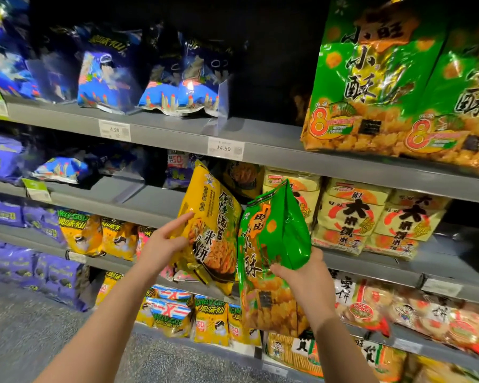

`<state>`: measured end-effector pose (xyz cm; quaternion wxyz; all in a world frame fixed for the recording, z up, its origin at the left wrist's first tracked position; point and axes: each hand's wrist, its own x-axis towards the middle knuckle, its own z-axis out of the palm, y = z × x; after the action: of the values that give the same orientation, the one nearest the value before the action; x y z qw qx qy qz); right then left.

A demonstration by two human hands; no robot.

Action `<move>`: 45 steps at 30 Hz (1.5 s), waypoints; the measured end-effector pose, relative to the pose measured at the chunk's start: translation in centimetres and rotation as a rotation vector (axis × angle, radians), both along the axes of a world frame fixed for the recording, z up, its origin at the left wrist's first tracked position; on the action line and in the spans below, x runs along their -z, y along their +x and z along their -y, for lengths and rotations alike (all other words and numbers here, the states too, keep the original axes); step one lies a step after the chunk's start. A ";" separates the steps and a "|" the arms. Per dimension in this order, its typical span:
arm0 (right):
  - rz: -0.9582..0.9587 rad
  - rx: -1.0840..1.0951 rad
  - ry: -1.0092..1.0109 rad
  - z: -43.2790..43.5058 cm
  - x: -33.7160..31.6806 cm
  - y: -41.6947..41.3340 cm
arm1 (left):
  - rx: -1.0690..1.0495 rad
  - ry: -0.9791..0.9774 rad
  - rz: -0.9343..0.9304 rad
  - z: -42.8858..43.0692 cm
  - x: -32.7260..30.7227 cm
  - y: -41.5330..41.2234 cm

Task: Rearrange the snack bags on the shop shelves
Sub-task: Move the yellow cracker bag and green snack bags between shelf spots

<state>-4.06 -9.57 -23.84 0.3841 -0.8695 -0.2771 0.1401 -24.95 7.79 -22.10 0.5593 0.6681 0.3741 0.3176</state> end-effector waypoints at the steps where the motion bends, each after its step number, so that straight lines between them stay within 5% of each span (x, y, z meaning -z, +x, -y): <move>1: -0.009 -0.005 0.017 0.2 0.2 0.1 | 0.021 -0.016 0.015 -0.9 0.2 0.3; 12: -0.107 0.029 0.139 0.6 0.9 0.4 | 0.067 -0.237 0.220 -9.0 1.0 6.0; 25: -0.169 0.045 0.317 0.0 0.1 -0.8 | 0.038 -0.256 0.126 -13.5 4.5 8.2; 28: -0.177 0.047 0.324 -0.1 0.2 -0.9 | -0.089 -0.113 0.016 -13.7 4.7 8.6; 32: -0.198 0.055 0.338 -0.2 0.3 -1.1 | -0.236 0.335 -0.396 -12.5 5.5 9.2; 36: -0.208 0.066 0.332 -0.2 0.6 -0.9 | -0.291 0.580 -0.692 -12.2 6.7 9.7; 45: -0.220 0.054 0.329 -0.5 0.5 -0.9 | 0.073 0.705 -0.731 -9.9 9.4 10.9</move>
<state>-5.00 -9.11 -24.38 0.5524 -0.7817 -0.2294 0.1768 -14.02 17.71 -31.46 0.1431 0.8964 0.3917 0.1503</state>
